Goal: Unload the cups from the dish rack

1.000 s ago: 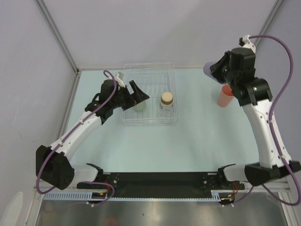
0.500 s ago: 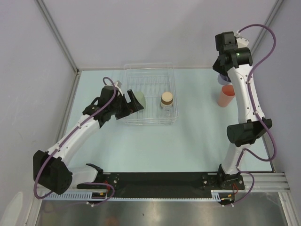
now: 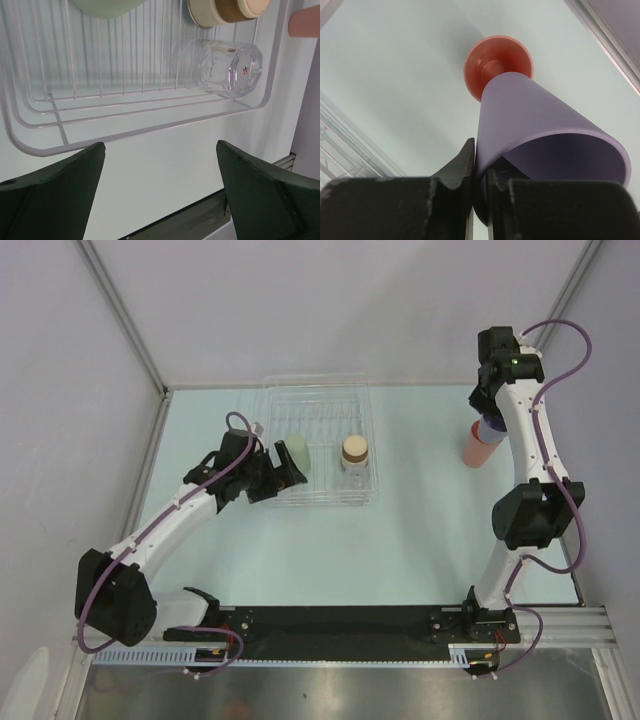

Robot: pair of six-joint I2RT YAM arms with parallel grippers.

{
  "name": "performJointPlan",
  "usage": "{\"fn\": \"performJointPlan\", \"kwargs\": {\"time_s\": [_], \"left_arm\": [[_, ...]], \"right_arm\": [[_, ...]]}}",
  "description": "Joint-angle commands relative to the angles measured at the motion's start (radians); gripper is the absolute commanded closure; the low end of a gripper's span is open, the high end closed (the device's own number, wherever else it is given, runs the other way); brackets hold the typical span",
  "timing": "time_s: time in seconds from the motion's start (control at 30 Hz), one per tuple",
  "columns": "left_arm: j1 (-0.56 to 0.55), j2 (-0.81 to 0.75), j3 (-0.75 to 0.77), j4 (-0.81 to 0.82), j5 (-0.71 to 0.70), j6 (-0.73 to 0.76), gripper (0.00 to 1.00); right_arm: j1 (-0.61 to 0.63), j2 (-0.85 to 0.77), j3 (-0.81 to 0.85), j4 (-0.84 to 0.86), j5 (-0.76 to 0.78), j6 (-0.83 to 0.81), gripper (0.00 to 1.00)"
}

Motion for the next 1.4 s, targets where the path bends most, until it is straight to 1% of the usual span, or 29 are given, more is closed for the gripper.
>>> {"fn": "performJointPlan", "kwargs": {"time_s": [0.0, 0.23, 0.6, 0.9, 0.97, 1.13, 1.37], "left_arm": [[-0.002, 0.015, -0.006, 0.038, 0.036, -0.002, 0.00], [-0.002, -0.019, -0.058, 0.098, 0.042, -0.016, 0.00], [-0.002, 0.006, -0.007, 0.061, 0.022, 0.000, 0.00], [-0.002, 0.006, -0.001, 0.050, 0.008, 0.001, 0.00], [-0.002, 0.006, 0.000, 0.050, 0.007, 0.001, 0.00], [-0.002, 0.007, -0.003, 0.050, 0.008, 0.003, 0.00], [-0.002, 0.013, -0.006, 0.050, 0.016, 0.003, 0.00]], "right_arm": [[-0.017, -0.055, -0.040, 0.156, -0.022, -0.033, 1.00], [-0.026, -0.015, -0.049, 0.203, -0.038, -0.038, 1.00], [-0.025, 0.054, -0.042, 0.222, -0.049, -0.027, 1.00], [-0.026, 0.042, -0.049, 0.220, -0.026, -0.031, 1.00], [-0.052, 0.034, -0.060, 0.219, -0.022, -0.030, 1.00], [-0.064, 0.019, -0.083, 0.220, -0.019, -0.025, 1.00], [-0.072, 0.019, -0.112, 0.237, -0.045, -0.032, 1.00]]}}
